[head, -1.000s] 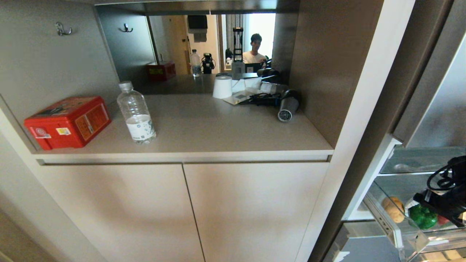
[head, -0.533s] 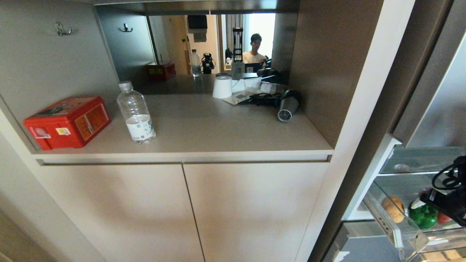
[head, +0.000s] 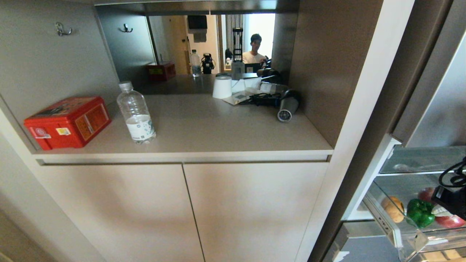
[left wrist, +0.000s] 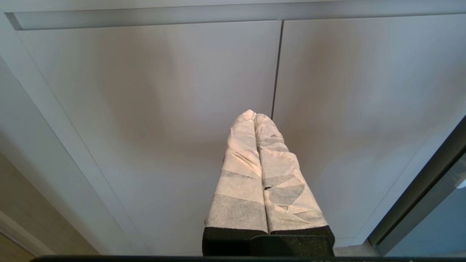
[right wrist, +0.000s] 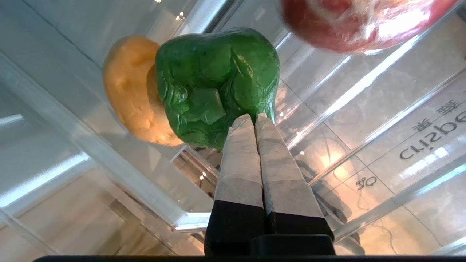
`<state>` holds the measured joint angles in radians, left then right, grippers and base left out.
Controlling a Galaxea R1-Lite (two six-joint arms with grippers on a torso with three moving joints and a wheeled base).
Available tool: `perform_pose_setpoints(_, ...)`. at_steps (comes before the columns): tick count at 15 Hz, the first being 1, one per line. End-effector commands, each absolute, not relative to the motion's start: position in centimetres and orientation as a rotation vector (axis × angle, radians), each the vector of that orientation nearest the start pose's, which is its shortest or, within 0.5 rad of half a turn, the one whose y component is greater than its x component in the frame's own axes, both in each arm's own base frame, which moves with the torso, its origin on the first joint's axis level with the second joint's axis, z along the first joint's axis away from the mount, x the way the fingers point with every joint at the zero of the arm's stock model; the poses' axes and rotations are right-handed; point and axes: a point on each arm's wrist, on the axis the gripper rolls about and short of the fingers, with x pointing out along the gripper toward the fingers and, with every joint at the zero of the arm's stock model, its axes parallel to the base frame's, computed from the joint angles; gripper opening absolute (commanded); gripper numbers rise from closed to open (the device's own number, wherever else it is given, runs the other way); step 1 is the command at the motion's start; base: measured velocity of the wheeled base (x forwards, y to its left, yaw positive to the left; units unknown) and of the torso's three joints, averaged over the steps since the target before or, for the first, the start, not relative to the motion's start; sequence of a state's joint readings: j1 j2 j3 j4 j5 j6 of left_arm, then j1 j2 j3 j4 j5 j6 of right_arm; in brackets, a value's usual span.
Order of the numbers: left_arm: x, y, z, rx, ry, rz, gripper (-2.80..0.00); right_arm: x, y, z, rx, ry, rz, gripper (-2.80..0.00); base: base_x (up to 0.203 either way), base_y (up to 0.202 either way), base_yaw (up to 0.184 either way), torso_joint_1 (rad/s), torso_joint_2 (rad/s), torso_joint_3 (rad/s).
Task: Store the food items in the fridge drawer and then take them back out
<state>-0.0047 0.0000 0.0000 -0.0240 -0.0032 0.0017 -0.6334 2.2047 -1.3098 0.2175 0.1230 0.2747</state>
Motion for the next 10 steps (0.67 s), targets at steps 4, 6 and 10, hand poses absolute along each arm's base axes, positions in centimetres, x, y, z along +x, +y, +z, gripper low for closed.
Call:
perform_pose_setpoints(4, -2.20, 0.00, 7.50, 0.002, -0.014, -0.008, -2.80, 31.42, -24.06, 6.49, 0.670, 0.943, -0.615, -2.80, 0.000, 0.000, 0.000, 0.000, 0.00, 0.000)
perform_pose_setpoints(6, -2.20, 0.00, 7.50, 0.002, -0.014, -0.008, -2.80, 31.27, -24.18, 6.47, 0.670, 0.944, -0.618, -2.80, 0.000, 0.000, 0.000, 0.000, 0.00, 0.000)
perform_pose_setpoints(10, -2.20, 0.00, 7.50, 0.002, -0.014, -0.008, -2.80, 31.07, -24.27, 6.55, 0.676, 0.943, -0.624, -2.80, 0.000, 0.000, 0.000, 0.000, 0.00, 0.000)
